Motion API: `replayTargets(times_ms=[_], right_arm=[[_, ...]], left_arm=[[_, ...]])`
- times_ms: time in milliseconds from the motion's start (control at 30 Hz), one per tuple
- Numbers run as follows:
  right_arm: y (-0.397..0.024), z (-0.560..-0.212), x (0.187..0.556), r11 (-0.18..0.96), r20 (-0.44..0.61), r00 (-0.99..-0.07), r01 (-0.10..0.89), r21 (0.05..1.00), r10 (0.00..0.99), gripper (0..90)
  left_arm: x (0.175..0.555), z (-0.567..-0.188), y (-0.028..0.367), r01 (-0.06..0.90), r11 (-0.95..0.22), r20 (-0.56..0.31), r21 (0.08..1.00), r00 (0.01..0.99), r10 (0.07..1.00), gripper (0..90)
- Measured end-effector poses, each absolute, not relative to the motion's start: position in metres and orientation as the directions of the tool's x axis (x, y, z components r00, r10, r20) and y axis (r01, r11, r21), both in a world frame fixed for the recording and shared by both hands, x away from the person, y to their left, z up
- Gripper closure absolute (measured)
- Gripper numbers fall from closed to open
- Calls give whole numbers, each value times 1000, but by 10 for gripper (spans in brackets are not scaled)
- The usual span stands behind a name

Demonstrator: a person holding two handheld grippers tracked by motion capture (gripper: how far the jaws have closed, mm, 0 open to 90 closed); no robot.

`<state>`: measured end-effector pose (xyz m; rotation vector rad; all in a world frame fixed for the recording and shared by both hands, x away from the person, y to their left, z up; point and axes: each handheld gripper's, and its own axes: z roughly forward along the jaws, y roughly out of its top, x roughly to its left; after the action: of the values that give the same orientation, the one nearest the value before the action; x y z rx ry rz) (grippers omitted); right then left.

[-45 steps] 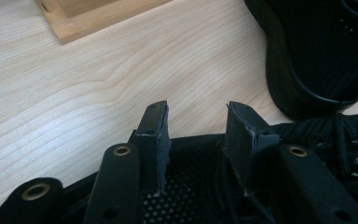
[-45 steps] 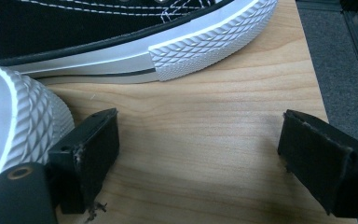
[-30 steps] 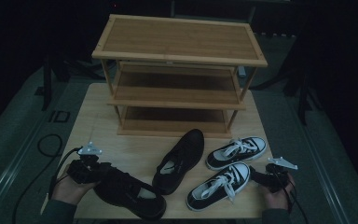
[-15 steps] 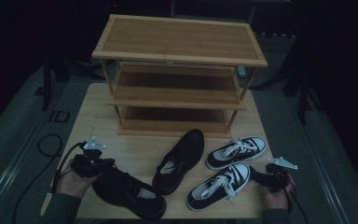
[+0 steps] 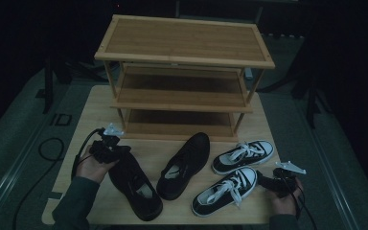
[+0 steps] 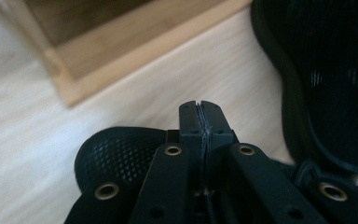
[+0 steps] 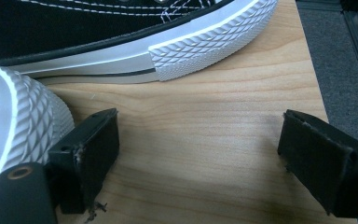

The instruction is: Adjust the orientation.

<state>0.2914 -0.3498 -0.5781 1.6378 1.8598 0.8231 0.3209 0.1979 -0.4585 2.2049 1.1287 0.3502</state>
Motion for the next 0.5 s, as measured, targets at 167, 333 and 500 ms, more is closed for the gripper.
replayTargets(times_ms=[167,333,500], right_arm=[[-350,-578,291,81,9,-129,673,735,992,124],[-350,-578,291,83,7,-131,672,736,991,124],[-350,-578,291,83,7,-130,672,736,991,124]], left_arm=[[333,-457,178,615,-458,-43,642,625,780,892],[338,-459,173,618,-468,-45,631,632,774,886],[335,-458,179,615,-461,-55,639,635,770,780]])
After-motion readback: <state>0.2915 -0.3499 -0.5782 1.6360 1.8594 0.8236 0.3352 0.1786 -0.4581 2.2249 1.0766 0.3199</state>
